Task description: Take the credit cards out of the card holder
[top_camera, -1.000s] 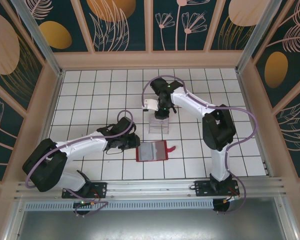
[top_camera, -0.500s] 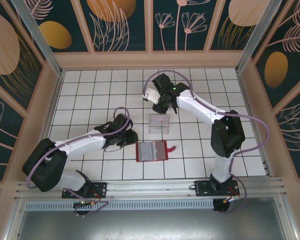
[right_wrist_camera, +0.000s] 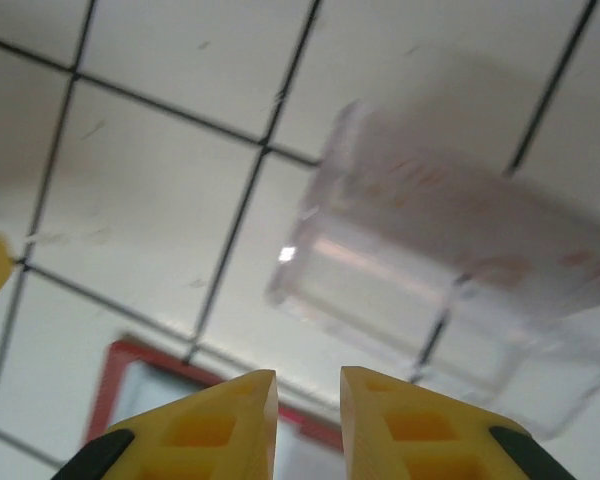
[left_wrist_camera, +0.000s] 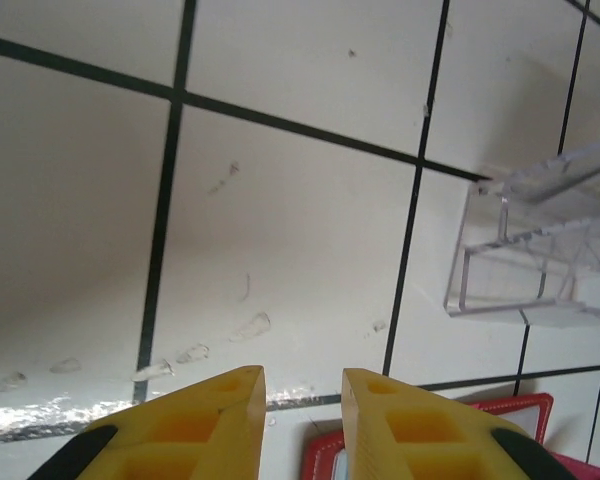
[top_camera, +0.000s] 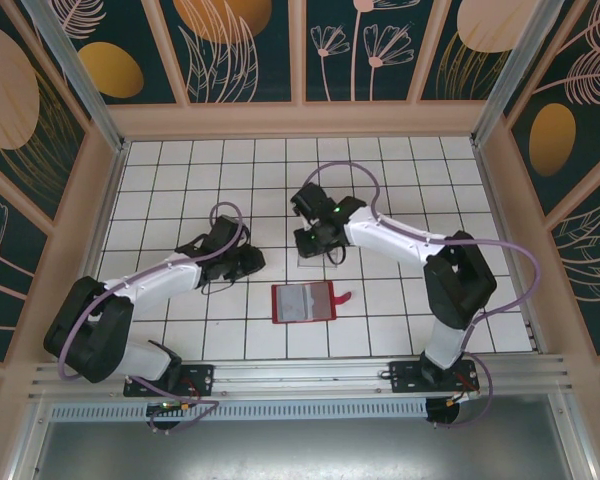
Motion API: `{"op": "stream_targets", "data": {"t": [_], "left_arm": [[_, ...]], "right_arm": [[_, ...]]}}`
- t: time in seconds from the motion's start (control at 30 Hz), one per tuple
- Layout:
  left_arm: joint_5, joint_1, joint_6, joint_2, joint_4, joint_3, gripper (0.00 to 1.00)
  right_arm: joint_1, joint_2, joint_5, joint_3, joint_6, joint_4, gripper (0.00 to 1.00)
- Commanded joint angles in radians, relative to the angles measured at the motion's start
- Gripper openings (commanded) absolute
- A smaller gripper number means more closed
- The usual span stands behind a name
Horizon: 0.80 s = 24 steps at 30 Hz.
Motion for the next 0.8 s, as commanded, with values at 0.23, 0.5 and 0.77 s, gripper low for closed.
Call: {"op": "stream_targets", "data": {"t": [0.23, 0.5, 0.77], "left_arm": [[0.054, 0.118, 0.080, -0.013, 0.008, -0.022, 0.28], [0.068, 0.155, 0.102, -0.048, -0.005, -0.041, 0.28], [0.078, 0.157, 0.095, -0.065, 0.006, -0.074, 0.28]], "right_arm": [[0.175, 0.038, 0.094, -0.008, 0.310, -0.103, 0.27], [0.248, 0.117, 0.086, 0.001, 0.383, -0.110, 0.33], [0.289, 0.181, 0.103, 0.023, 0.414, -0.135, 0.40]]}}
